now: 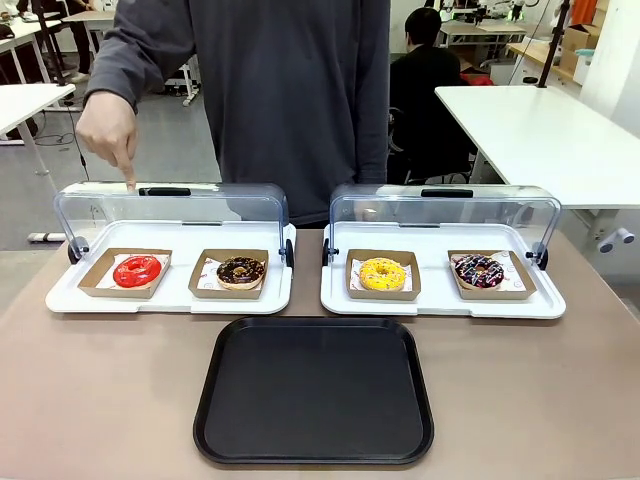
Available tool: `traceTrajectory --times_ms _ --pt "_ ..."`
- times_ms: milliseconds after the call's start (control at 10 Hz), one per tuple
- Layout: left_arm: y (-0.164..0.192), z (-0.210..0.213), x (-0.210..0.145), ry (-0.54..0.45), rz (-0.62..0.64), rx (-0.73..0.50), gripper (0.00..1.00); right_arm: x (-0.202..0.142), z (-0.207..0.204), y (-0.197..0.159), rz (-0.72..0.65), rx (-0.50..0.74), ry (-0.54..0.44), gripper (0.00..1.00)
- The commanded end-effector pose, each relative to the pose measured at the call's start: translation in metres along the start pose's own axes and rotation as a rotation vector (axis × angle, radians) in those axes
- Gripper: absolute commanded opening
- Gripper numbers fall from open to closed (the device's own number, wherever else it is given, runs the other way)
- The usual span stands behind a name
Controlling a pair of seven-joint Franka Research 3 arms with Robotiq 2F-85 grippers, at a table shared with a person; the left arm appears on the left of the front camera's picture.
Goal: Move the first donut from the left to the tray.
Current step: Pick up the Paper togo box containing the Donut indicated by the person and place it on the Handle tray.
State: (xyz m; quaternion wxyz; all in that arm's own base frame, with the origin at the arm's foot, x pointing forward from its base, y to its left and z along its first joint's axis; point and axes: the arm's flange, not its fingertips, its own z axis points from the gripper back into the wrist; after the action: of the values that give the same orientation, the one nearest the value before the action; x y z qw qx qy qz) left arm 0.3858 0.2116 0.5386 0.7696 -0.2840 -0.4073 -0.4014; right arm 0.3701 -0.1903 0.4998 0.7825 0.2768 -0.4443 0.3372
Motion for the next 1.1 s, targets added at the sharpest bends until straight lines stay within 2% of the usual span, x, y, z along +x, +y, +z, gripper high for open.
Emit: traceTrajectory --times_ms 0,100,300,400,500,700,800,1000 --pt "0.000 0.000 0.000 0.000 0.000 0.000 1.00 0.003 -0.001 -0.002 0.019 -0.001 -0.027 1.00" --pt "0.005 -0.011 0.014 0.067 -0.050 -0.012 1.00 0.003 -0.001 -0.002 0.019 -0.001 -0.027 1.00" --pt "0.012 -0.039 0.042 0.261 -0.161 -0.063 1.00 0.003 -0.001 -0.002 0.019 -0.001 -0.027 1.00" --pt "0.010 -0.059 0.053 0.387 -0.236 -0.118 1.00 0.003 -0.001 -0.002 0.019 -0.001 -0.027 1.00" --pt "0.006 -0.069 0.056 0.464 -0.305 -0.125 1.00 0.003 -0.001 -0.002 0.019 -0.001 -0.027 1.00" --pt "-0.010 -0.114 0.042 0.639 -0.557 -0.151 1.00 0.003 -0.001 -0.002 0.019 -0.001 -0.027 1.00" --pt "-0.018 -0.137 0.026 0.678 -0.634 -0.142 1.00 0.003 -0.001 -0.002 0.019 -0.001 -0.027 1.00" --pt "-0.025 -0.166 -0.005 0.683 -0.723 -0.122 1.00 0.003 -0.001 -0.002 0.019 -0.001 -0.027 1.00"
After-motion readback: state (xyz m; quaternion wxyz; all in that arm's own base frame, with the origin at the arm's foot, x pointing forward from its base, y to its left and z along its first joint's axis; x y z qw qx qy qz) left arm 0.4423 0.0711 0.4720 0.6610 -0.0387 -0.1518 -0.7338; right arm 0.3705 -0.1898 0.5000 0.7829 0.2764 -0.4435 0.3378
